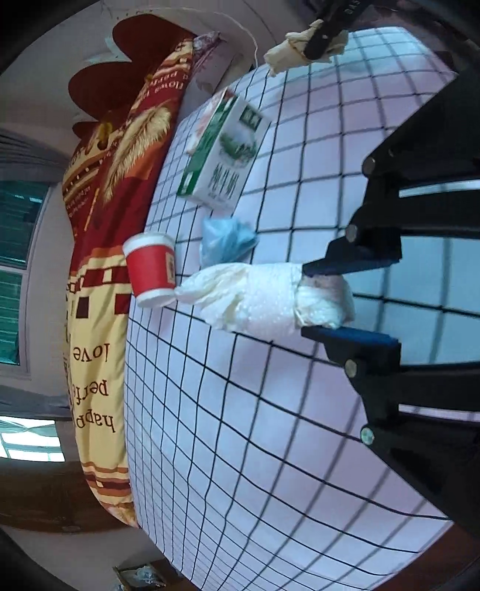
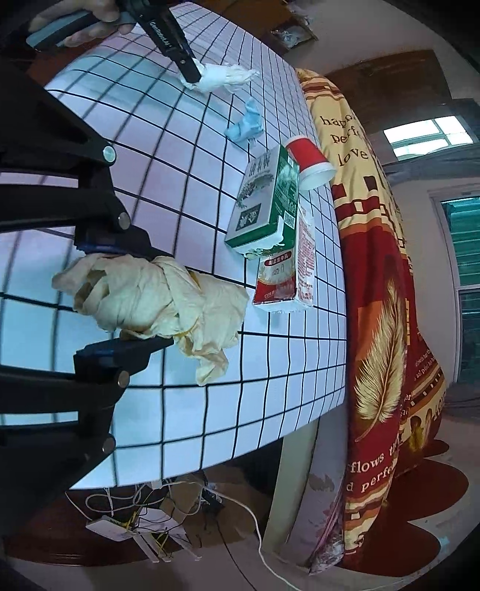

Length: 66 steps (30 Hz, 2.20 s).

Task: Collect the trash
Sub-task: 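Grasp the white tissue with the left tool while the right tool grasps the beige crumpled paper, then carry the white tissue and beige paper over the black bin with both tools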

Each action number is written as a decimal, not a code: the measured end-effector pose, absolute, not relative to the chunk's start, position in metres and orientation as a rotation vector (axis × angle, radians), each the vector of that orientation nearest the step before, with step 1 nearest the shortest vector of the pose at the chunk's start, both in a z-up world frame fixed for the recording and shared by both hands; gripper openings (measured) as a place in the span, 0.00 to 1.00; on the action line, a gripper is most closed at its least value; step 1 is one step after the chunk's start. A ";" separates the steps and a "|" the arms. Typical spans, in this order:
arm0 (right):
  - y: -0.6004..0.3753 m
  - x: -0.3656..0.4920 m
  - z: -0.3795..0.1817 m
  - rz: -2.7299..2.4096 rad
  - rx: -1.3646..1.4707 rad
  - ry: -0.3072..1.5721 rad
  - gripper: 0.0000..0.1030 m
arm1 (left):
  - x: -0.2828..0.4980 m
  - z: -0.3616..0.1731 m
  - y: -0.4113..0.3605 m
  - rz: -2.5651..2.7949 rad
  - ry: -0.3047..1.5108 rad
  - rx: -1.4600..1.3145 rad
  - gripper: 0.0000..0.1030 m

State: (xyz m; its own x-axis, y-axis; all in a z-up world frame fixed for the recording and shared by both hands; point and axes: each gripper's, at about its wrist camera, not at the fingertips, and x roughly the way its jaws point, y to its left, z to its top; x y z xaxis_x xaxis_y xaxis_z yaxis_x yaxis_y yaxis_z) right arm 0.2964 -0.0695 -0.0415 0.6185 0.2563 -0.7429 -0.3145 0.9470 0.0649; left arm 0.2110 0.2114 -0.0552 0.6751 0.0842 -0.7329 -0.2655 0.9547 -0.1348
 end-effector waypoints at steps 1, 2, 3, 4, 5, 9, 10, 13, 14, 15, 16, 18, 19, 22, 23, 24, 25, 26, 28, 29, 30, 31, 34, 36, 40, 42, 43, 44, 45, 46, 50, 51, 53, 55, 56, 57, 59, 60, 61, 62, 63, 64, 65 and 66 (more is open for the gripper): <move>-0.071 0.293 -0.040 0.326 -0.076 0.838 0.37 | 0.206 -0.053 0.208 0.193 0.804 -0.234 0.27; -0.074 0.286 -0.037 0.324 -0.077 0.833 0.37 | 0.201 -0.050 0.202 0.185 0.799 -0.226 0.27; -0.078 0.280 -0.035 0.324 -0.074 0.829 0.37 | 0.199 -0.047 0.198 0.180 0.795 -0.222 0.26; -0.080 0.275 -0.033 0.322 -0.074 0.825 0.37 | 0.195 -0.045 0.193 0.170 0.792 -0.216 0.27; -0.083 0.270 -0.031 0.319 -0.077 0.821 0.37 | 0.190 -0.043 0.186 0.156 0.790 -0.209 0.26; -0.098 0.247 -0.023 0.311 -0.067 0.814 0.37 | 0.175 -0.036 0.164 0.115 0.781 -0.195 0.27; -0.102 0.241 -0.022 0.308 -0.061 0.813 0.37 | 0.172 -0.035 0.159 0.104 0.779 -0.192 0.27; -0.114 0.226 -0.017 0.295 -0.051 0.802 0.37 | 0.160 -0.031 0.136 0.063 0.774 -0.168 0.27; -0.120 0.219 -0.016 0.289 -0.047 0.798 0.37 | 0.156 -0.030 0.128 0.047 0.772 -0.155 0.27; -0.126 0.214 -0.015 0.282 -0.041 0.796 0.37 | 0.152 -0.029 0.123 0.038 0.770 -0.149 0.27; -0.132 0.208 -0.015 0.274 -0.036 0.794 0.37 | 0.147 -0.028 0.116 0.024 0.768 -0.144 0.27; -0.144 0.199 -0.014 0.258 -0.027 0.792 0.37 | 0.140 -0.027 0.103 -0.007 0.768 -0.133 0.26; -0.151 0.194 -0.014 0.249 -0.021 0.790 0.37 | 0.138 -0.027 0.097 -0.020 0.768 -0.129 0.26; -0.168 0.182 -0.013 0.223 -0.015 0.788 0.37 | 0.128 -0.026 0.077 -0.058 0.768 -0.102 0.27; -0.175 0.176 -0.012 0.214 -0.012 0.785 0.37 | 0.126 -0.026 0.072 -0.072 0.769 -0.097 0.27; -0.180 0.172 -0.011 0.206 -0.011 0.783 0.37 | 0.123 -0.026 0.065 -0.085 0.770 -0.088 0.27; -0.189 0.166 -0.010 0.195 -0.009 0.780 0.37 | 0.122 -0.027 0.059 -0.095 0.771 -0.079 0.26; -0.194 0.162 -0.010 0.189 -0.007 0.778 0.37 | 0.120 -0.027 0.055 -0.105 0.771 -0.073 0.26; -0.208 0.152 -0.010 0.167 0.002 0.776 0.37 | 0.117 -0.028 0.044 -0.131 0.776 -0.065 0.27; -0.213 0.148 -0.010 0.159 0.005 0.775 0.37 | 0.115 -0.027 0.038 -0.141 0.775 -0.058 0.27; -0.217 0.145 -0.010 0.152 0.007 0.774 0.37 | 0.112 -0.028 0.034 -0.150 0.775 -0.054 0.27; -0.224 0.139 -0.010 0.142 0.013 0.774 0.37 | 0.111 -0.028 0.029 -0.161 0.778 -0.051 0.26; -0.239 0.127 -0.012 0.122 0.028 0.776 0.37 | 0.106 -0.029 0.011 -0.189 0.781 -0.033 0.26; -0.250 0.120 -0.014 0.109 0.041 0.777 0.37 | 0.104 -0.029 -0.001 -0.212 0.781 -0.024 0.26; -0.270 0.107 -0.017 0.083 0.056 0.778 0.37 | 0.101 -0.030 -0.024 -0.258 0.787 -0.004 0.26; -0.280 0.102 -0.018 0.066 0.061 0.780 0.37 | 0.099 -0.031 -0.035 -0.281 0.791 0.006 0.26; -0.286 0.099 -0.019 0.058 0.065 0.781 0.37 | 0.098 -0.032 -0.041 -0.294 0.795 0.010 0.26; -0.290 0.097 -0.019 0.052 0.069 0.781 0.37 | 0.097 -0.032 -0.045 -0.303 0.796 0.013 0.26; -0.297 0.095 -0.020 0.042 0.073 0.782 0.37 | 0.096 -0.032 -0.052 -0.315 0.800 0.018 0.26; -0.300 0.093 -0.021 0.037 0.074 0.782 0.37 | 0.095 -0.033 -0.056 -0.324 0.802 0.022 0.26; -0.320 0.086 -0.025 0.010 0.088 0.789 0.37 | 0.093 -0.037 -0.074 -0.359 0.815 0.035 0.26; -0.324 0.084 -0.026 0.003 0.090 0.791 0.37 | 0.094 -0.038 -0.078 -0.367 0.819 0.037 0.26; -0.331 0.081 -0.029 -0.007 0.095 0.797 0.37 | 0.094 -0.040 -0.086 -0.381 0.826 0.042 0.26; -0.337 0.076 -0.033 -0.019 0.099 0.801 0.37 | 0.093 -0.043 -0.095 -0.402 0.834 0.050 0.26; -0.339 0.075 -0.035 -0.023 0.099 0.804 0.37 | 0.091 -0.044 -0.101 -0.415 0.839 0.055 0.26; -0.342 0.073 -0.037 -0.028 0.100 0.808 0.37 | 0.090 -0.045 -0.105 -0.423 0.843 0.059 0.26; -0.347 0.071 -0.042 -0.029 0.096 0.817 0.37 | 0.089 -0.051 -0.114 -0.446 0.858 0.067 0.26; -0.349 0.071 -0.045 -0.022 0.088 0.822 0.37 | 0.088 -0.055 -0.119 -0.458 0.870 0.071 0.26; -0.352 0.071 -0.049 -0.015 0.076 0.829 0.37 | 0.088 -0.059 -0.123 -0.469 0.879 0.080 0.26; -0.353 0.071 -0.053 -0.014 0.067 0.838 0.37 | 0.087 -0.065 -0.129 -0.480 0.893 0.092 0.26; -0.356 0.071 -0.057 -0.011 0.062 0.847 0.37 | 0.086 -0.069 -0.133 -0.488 0.904 0.097 0.26; -0.359 0.071 -0.062 -0.006 0.055 0.858 0.37 | 0.085 -0.074 -0.137 -0.497 0.915 0.098 0.26; -0.361 0.071 -0.066 -0.004 0.049 0.869 0.37 | 0.084 -0.079 -0.141 -0.503 0.929 0.102 0.26; -0.362 0.071 -0.071 -0.005 0.041 0.880 0.37 | 0.084 -0.082 -0.143 -0.507 0.936 0.104 0.26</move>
State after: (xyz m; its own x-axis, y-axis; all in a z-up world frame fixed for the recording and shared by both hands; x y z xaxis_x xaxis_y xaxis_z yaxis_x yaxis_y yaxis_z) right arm 0.0708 -0.3624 -0.0707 0.6374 0.0126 -0.7704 0.0213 0.9992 0.0340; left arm 0.0845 -0.1431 -0.0821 0.4854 -0.3714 -0.7915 0.4602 0.8782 -0.1299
